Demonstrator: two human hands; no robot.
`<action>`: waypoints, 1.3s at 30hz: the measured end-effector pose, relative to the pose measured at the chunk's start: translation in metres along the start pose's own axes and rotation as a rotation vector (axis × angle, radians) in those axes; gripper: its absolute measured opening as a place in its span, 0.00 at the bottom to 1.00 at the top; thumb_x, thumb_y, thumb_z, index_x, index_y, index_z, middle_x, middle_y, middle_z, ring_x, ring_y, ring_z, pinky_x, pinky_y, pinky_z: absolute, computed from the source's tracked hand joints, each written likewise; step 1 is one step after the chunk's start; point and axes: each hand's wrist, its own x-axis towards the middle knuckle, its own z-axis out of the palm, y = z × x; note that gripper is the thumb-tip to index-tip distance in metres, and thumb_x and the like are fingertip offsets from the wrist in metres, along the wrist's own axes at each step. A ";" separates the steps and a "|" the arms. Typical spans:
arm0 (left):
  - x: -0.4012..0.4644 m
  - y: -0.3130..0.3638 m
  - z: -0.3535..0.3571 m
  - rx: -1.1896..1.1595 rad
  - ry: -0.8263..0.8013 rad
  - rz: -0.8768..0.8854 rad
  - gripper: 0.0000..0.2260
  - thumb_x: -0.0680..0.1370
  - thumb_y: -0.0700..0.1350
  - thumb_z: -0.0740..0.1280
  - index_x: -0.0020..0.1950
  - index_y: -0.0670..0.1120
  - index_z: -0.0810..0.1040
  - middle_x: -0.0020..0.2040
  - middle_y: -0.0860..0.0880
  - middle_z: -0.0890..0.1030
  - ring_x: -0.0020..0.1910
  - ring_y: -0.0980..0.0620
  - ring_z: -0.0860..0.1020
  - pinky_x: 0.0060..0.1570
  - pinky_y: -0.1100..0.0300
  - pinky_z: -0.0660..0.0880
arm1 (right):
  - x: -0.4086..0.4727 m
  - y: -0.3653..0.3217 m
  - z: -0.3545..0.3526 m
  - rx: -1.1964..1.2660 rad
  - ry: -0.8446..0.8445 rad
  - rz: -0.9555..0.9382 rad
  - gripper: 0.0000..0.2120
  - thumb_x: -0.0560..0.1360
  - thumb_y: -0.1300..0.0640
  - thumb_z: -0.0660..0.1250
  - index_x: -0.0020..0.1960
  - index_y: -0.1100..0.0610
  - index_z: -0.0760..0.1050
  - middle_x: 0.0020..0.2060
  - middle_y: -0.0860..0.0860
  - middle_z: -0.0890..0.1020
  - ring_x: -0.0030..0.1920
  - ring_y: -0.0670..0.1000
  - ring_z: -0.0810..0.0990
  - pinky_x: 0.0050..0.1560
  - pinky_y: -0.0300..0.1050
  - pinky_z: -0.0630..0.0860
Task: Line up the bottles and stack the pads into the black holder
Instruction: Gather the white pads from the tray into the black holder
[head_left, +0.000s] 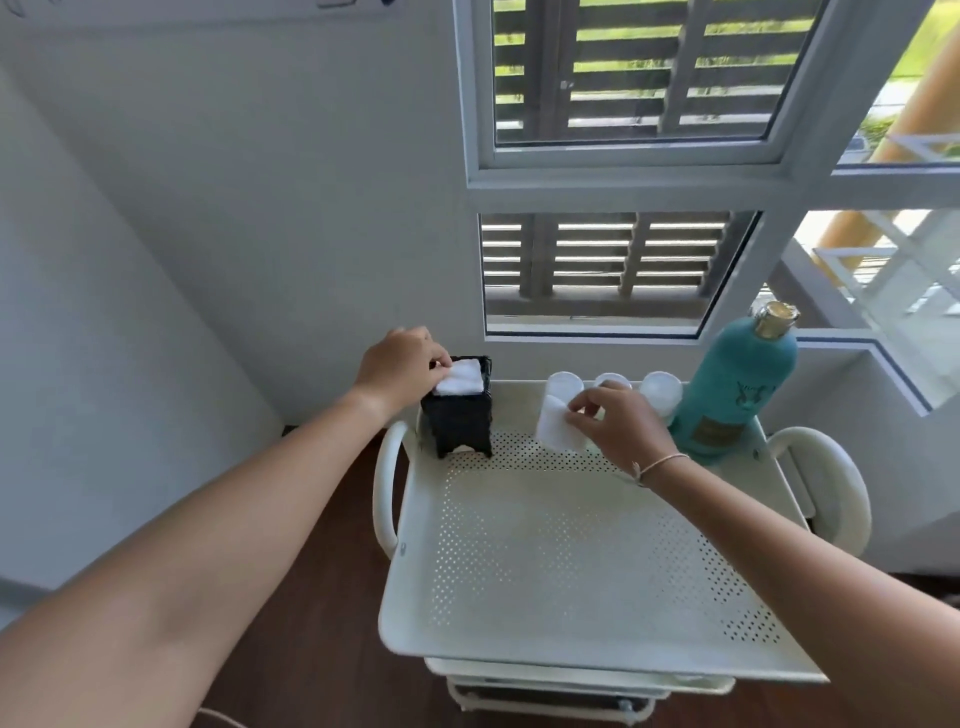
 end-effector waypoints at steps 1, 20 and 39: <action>0.000 -0.001 0.001 0.010 0.003 0.007 0.08 0.76 0.47 0.65 0.50 0.47 0.82 0.47 0.48 0.78 0.50 0.47 0.73 0.41 0.58 0.66 | 0.001 -0.001 0.001 -0.003 -0.001 -0.002 0.07 0.73 0.55 0.67 0.46 0.57 0.80 0.45 0.55 0.79 0.43 0.54 0.77 0.46 0.52 0.76; -0.011 -0.050 0.011 -0.391 -0.324 -0.110 0.40 0.68 0.58 0.72 0.74 0.55 0.56 0.76 0.51 0.58 0.71 0.49 0.65 0.63 0.58 0.64 | 0.064 -0.085 0.023 -0.071 -0.058 -0.193 0.08 0.73 0.56 0.65 0.49 0.57 0.80 0.48 0.55 0.79 0.45 0.53 0.76 0.44 0.44 0.72; -0.011 -0.052 0.025 -0.489 -0.302 -0.124 0.37 0.68 0.54 0.74 0.73 0.55 0.60 0.74 0.53 0.64 0.65 0.48 0.70 0.54 0.60 0.66 | 0.072 -0.098 0.063 -0.130 -0.093 -0.285 0.07 0.73 0.56 0.63 0.46 0.56 0.78 0.45 0.54 0.81 0.48 0.55 0.77 0.41 0.42 0.69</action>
